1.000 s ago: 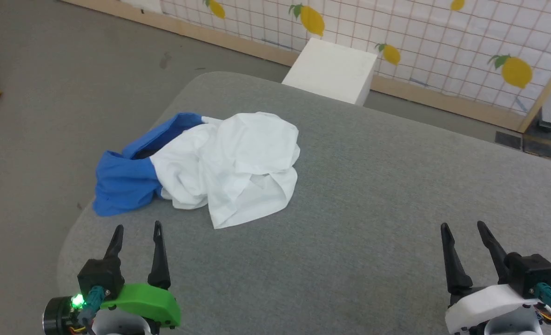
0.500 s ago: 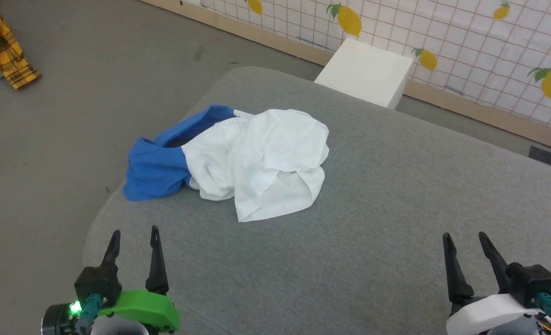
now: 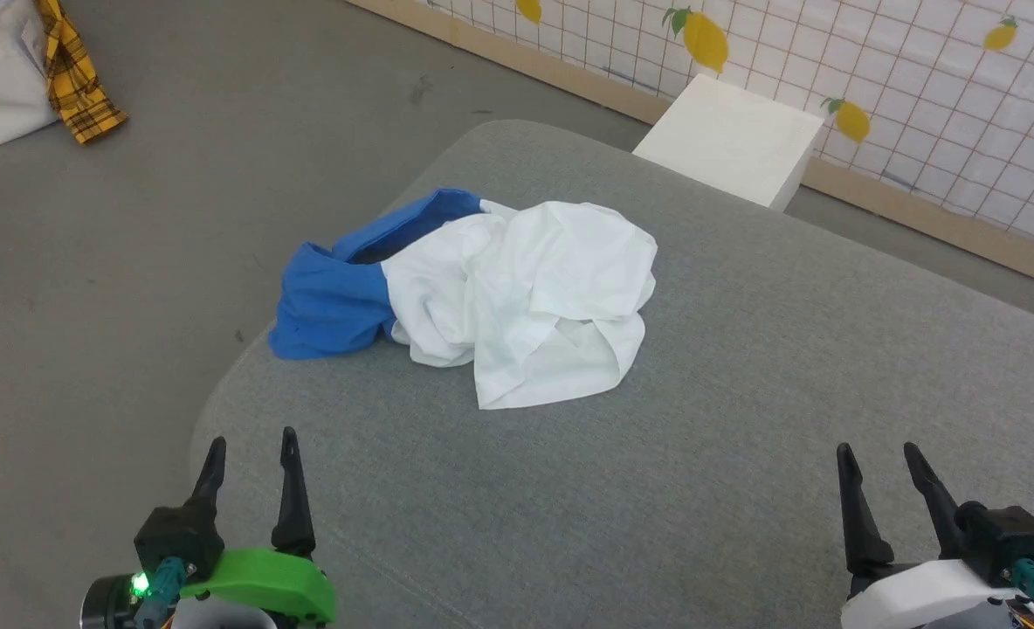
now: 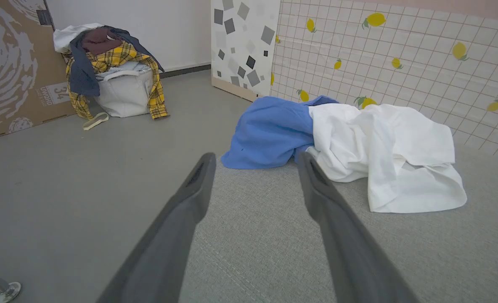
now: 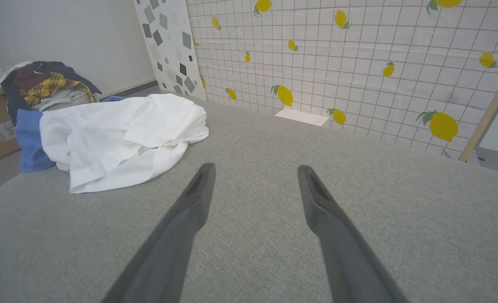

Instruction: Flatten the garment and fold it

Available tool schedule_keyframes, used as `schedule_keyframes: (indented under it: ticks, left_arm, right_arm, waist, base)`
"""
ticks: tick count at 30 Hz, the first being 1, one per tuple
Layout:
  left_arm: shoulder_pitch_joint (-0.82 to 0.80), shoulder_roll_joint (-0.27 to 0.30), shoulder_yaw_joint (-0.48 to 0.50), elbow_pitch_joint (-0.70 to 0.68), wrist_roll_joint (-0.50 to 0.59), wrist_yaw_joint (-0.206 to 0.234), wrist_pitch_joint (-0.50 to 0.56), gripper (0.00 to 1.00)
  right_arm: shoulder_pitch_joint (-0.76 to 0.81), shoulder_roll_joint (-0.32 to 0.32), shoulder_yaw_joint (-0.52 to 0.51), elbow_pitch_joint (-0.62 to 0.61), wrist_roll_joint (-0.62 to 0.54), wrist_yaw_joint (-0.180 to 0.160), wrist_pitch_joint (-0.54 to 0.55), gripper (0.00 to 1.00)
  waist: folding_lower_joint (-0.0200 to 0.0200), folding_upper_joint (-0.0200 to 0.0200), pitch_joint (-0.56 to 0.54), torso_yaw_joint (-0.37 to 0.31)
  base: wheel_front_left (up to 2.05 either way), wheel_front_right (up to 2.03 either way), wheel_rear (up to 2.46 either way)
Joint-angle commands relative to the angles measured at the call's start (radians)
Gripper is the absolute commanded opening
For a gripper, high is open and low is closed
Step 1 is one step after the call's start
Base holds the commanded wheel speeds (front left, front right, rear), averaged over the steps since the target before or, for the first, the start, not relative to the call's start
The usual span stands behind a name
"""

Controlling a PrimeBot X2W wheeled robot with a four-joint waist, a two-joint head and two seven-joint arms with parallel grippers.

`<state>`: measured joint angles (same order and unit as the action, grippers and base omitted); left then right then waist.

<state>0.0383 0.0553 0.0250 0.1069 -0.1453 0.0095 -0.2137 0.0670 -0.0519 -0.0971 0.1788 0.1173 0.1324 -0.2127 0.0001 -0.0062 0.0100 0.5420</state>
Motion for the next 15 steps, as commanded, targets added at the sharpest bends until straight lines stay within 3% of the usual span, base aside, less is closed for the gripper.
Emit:
schedule_keyframes:
  ticks: [1, 9, 15]
  left_arm:
    - [-0.024, -0.002, 0.004, 0.008, -0.008, -0.011, -0.011, 1.0]
    - [-0.168, 0.034, 0.005, 0.056, -0.047, -0.066, -0.018, 1.0]
    - [-0.36, 0.087, 0.0, 0.134, -0.144, -0.114, 0.082, 1.0]
  right_arm:
    - [0.011, 0.001, -0.004, 0.007, 0.005, -0.001, -0.012, 1.0]
    - [0.0, 0.001, -0.013, 0.007, -0.004, -0.002, -0.028, 1.0]
    - [-0.014, 0.002, -0.019, 0.005, -0.02, -0.002, -0.037, 1.0]
  waist:
    - [-0.0001, 0.0053, 0.006, 0.006]
    - [-0.0001, 0.0057, 0.021, 0.007]
    - [-0.0001, 0.006, 0.056, -0.016]
  base:
    - [0.0, 0.0, 0.0]
    - [0.0, 0.0, 0.0]
    - [0.0, 0.0, 0.0]
